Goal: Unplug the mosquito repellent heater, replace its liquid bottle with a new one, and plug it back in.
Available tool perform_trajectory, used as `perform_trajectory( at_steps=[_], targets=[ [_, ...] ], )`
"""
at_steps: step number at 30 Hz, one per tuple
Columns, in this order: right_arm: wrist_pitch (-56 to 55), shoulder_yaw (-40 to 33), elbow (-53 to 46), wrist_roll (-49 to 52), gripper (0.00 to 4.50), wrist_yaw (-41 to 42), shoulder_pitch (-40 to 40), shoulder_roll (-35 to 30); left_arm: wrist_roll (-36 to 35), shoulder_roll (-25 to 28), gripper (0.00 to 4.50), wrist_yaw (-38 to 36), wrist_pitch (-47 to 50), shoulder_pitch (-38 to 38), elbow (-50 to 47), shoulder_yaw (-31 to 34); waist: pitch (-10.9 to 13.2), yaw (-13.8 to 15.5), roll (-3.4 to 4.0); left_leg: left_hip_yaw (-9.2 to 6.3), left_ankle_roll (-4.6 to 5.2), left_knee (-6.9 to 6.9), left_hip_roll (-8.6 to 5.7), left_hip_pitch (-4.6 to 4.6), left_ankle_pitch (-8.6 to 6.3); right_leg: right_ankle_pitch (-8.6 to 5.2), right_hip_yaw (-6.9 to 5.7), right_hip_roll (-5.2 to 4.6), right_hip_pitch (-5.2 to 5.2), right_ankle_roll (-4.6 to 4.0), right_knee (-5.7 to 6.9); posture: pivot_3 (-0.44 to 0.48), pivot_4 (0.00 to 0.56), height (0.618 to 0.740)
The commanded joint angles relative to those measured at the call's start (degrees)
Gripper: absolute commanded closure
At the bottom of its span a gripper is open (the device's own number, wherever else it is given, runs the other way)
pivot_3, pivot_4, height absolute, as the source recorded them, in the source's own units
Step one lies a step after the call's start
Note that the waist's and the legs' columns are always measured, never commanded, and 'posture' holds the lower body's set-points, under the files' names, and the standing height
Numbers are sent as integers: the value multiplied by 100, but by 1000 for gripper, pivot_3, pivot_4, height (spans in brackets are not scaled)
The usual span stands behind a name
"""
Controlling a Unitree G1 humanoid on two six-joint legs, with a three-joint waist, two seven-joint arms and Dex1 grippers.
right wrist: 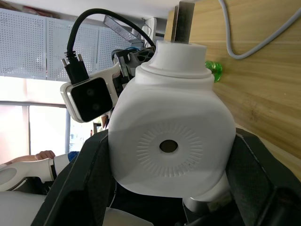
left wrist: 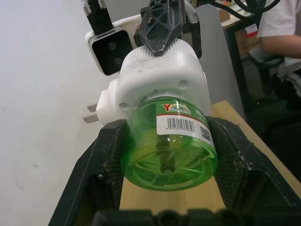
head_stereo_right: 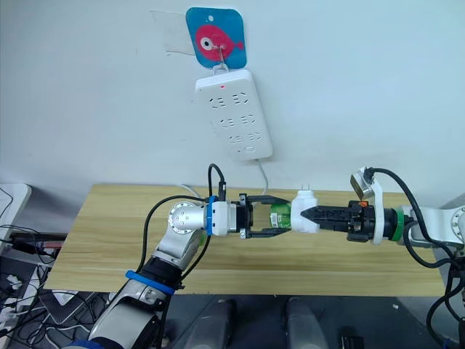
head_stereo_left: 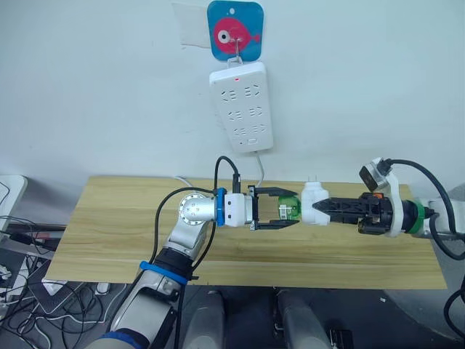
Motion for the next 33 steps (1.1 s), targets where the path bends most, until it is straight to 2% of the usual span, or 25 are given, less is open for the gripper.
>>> perform_trajectory(
  at_steps=[1, 5, 6, 8, 10, 12, 14, 16, 18, 23, 28, 30, 31, 33],
  targets=[
    [-115, -257, -691, 117, 1515, 56, 75, -330, -1177, 163, 2224, 47, 2678, -37, -1001, -77, 2, -4, 0, -1, 0, -1, 1, 0, 0, 0, 0, 0, 0, 0, 0, 152, 277, 740],
    [-110, -388, -1164, -301, 1515, 423, 186, -533, -2343, 425, 2224, 489, 5640, -279, -1584, 134, 6, -19, -4, -11, 0, 1, 4, -1, 0, -3, -9, 5, 1, 5, 1, 152, 277, 740],
    [-115, -411, -1240, -440, 1515, 538, 189, -545, -2685, 486, 2224, 617, 6435, -394, -1568, 226, 8, -20, -8, -14, 0, 1, 3, 0, 0, -17, -11, 8, 1, 30, 1, 149, 279, 740],
    [-116, -451, -1393, -767, 1515, 803, 202, -564, -3290, 600, 2224, 797, 7854, -600, -1471, 382, 13, -23, -15, -15, 0, 2, -1, 0, 0, -19, -13, 15, 1, 32, 1, 149, 279, 740],
    [-132, -472, -1517, -1026, 1515, 1030, 220, -558, -3937, 604, 2224, 1034, 9758, -931, -802, 693, 16, -28, -19, -17, 0, 0, 1, 1, 0, -19, -16, 24, 0, 32, 1, 145, 275, 740],
    [-144, -459, -1622, -1263, 1515, 1261, 203, -569, -4269, 561, 2224, 1158, 10837, -1127, -335, 933, 17, -38, -20, -22, 0, 1, 2, 0, 0, -20, -22, 28, -1, 33, 1, 145, 275, 740],
    [-150, -439, -1617, -1347, 1515, 1388, 186, -569, -4411, 459, 2224, 1299, 11312, -1256, -85, 1194, 17, -54, -20, -21, 0, -2, 2, 0, 0, -20, -21, 29, -2, 33, -1, 140, 273, 740],
    [-157, -436, -1590, -1346, 1515, 1439, 191, -568, -4451, 431, 2224, 1338, 11461, -1277, -139, 1268, 18, -56, -22, -18, -1, -4, 3, 0, 0, -20, -18, 27, -2, 32, -2, 140, 273, 740],
    [-157, -438, -1544, -1312, 1515, 1467, 193, -573, -4396, 381, 1489, 1447, 11368, -1243, -257, 1322, 18, -53, -22, -18, -3, -5, 5, -1, 1, -19, -18, 24, -4, 32, -2, 143, 266, 740],
    [-162, -517, -1511, -1355, 1515, 1488, 329, -572, -4272, 403, 54, 1558, 11055, -1207, -477, 1432, 18, -26, -22, -17, -6, -5, 6, 1, 3, -19, -16, 8, -3, 32, 1, 149, 262, 740],
    [-216, -617, -1263, -1053, 1515, 1345, 450, -595, -3960, 819, 54, 1254, 10369, -949, -1177, 1183, 18, -19, -22, -8, -26, -6, 7, 0, 14, -19, -7, -11, -4, 31, -2, 153, 251, 740],
    [-245, -653, -1092, -857, 1515, 1232, 484, -627, -3699, 973, 54, 1175, 9761, -779, -1581, 1135, 18, -12, -22, -4, -30, -8, 7, 0, 16, -13, -4, -16, -4, 21, -2, 153, 249, 740],
    [-256, -663, -978, -739, 1515, 1177, 501, -651, -3441, 1078, 54, 974, 9142, -617, -1903, 1060, 18, -11, -22, -4, -31, -7, 6, 0, 16, -4, -5, -18, -4, 6, -3, 157, 249, 740],
    [-286, -657, -664, -402, 1515, 1038, 521, -705, -2417, 1268, 54, 287, 6814, -15, -2647, 806, 18, -8, -21, -1, -32, -9, 7, 0, 17, -3, -2, -19, -4, 4, -6, 160, 248, 740]
  ],
)
